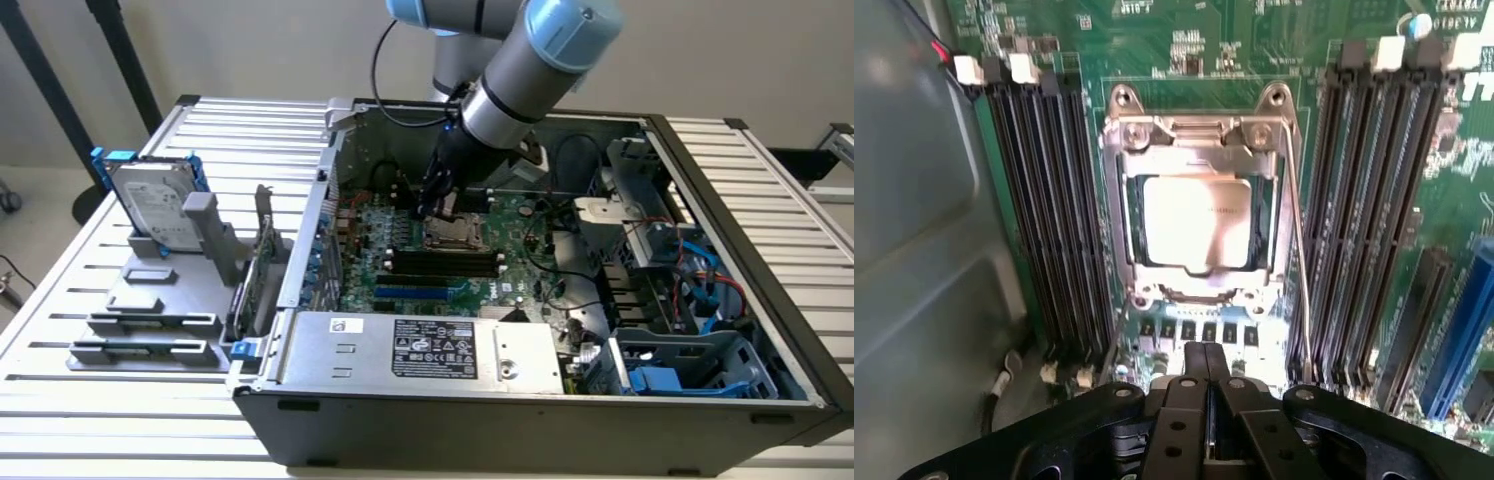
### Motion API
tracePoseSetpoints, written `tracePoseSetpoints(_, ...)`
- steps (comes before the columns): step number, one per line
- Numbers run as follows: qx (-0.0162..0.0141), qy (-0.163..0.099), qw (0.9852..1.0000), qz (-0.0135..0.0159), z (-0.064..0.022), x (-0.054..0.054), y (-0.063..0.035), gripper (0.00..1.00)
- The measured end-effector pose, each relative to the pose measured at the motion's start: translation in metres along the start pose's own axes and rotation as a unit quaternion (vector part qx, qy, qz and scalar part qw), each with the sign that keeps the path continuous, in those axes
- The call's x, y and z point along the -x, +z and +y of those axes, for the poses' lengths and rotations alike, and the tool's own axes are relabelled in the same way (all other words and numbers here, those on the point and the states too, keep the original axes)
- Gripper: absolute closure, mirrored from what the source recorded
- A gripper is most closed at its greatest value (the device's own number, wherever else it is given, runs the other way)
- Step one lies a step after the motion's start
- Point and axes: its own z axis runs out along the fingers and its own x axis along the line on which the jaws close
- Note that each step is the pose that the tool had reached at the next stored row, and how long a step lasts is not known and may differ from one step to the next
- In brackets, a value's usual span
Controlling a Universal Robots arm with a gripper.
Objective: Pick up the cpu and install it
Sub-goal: 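Close the cpu cover, then install the first cpu locking lever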
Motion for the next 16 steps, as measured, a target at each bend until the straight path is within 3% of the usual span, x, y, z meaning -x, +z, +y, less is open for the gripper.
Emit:
tracePoseSetpoints(4,-0.0001,0.0,1.0,0.0,-0.0068,0.0005,-0.0031,0.89)
tracePoseSetpoints(16,-0.0001,0.0,1.0,0.0001,-0.007,0.0005,-0.0036,0.89)
